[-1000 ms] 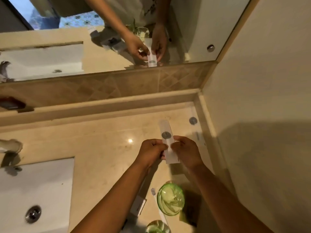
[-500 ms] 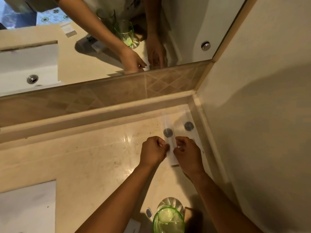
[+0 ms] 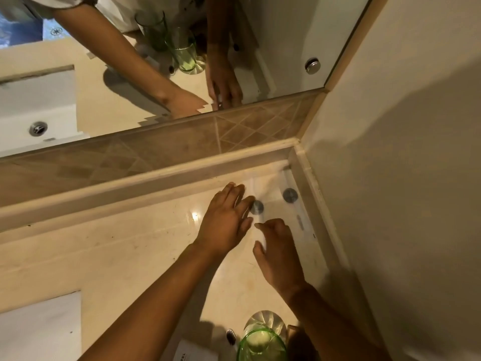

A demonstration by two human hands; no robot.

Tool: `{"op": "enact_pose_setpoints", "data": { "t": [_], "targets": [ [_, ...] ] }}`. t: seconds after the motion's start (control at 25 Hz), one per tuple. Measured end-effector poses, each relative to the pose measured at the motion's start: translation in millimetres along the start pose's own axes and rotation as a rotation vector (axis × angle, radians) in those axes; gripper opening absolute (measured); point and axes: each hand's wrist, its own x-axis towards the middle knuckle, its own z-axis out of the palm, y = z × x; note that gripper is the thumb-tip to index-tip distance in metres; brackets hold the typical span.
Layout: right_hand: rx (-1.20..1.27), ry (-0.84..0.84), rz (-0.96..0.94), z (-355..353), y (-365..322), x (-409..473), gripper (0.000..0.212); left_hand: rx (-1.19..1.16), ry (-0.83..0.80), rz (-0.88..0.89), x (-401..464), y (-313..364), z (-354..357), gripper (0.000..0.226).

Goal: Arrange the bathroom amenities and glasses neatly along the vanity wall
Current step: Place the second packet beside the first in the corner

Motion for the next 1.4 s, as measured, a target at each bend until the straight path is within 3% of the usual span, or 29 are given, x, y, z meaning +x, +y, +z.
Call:
{"op": "enact_pose_setpoints", "data": {
  "t": [0.28, 1.16, 1.4],
  "targets": [
    [-0.07, 0.004, 0.052, 11, 2, 3, 0.039, 0.095, -0.211, 0.029, 23, 0, 3, 0.059],
    [-0.025, 0.088, 0.142, 11, 12, 8, 0.042, 0.076, -0.188, -0.007, 33, 13, 14, 0.061],
    [0.068, 0.132, 0.103, -1, 15, 0, 0.024, -0.06, -0.15, -0.049, 14, 17, 6, 0.06]
  ]
}}
